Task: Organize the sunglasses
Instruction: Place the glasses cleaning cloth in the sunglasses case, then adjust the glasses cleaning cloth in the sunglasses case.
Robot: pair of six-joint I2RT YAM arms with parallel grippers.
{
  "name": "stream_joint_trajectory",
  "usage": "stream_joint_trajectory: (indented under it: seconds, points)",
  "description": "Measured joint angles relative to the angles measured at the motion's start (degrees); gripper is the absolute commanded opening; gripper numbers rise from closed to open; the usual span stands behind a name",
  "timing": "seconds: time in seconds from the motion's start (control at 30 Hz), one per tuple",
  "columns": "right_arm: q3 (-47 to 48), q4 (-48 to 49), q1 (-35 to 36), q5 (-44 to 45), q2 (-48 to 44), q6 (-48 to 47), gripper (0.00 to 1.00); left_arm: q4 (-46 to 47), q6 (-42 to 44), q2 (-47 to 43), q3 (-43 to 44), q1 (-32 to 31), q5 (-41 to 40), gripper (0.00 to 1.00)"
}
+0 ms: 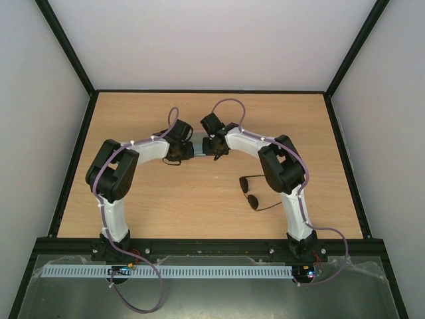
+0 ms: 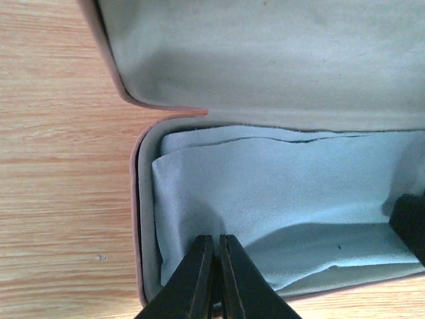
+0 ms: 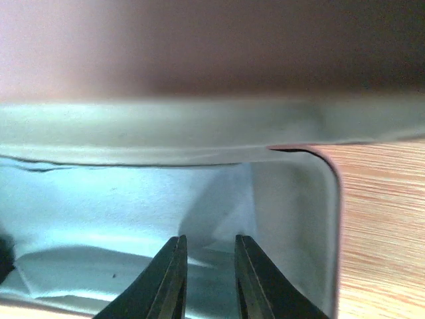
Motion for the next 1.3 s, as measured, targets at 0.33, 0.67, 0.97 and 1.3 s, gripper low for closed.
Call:
stream_joint_trajectory:
  seconds: [0.33, 0.67, 0.97, 1.3]
  points:
    - [-3.13, -0.85, -0.22, 4.04, -2.40, -0.74, 0.25, -1.97, -0.50, -3.23, -1.86, 0.39, 0.48, 0.13]
    - [-5.25, -1.29, -0.87, -1.16, -8.39, -1.42, 0.33, -6.82, -1.27, -7.54, 1.36, 0.87, 2.54, 0.19]
    - [1.70, 0.59, -0.42, -13.53, -3.56, 0.07, 0.29, -5.95, -2.64, -7.58, 1.40, 0.17, 5.03, 0.14]
    - [3.04, 2.95, 1.25, -17.81, 1.40, 0.90, 0.24, -3.17, -4.63, -5.25, 1.31, -1.22, 5.49, 0.10]
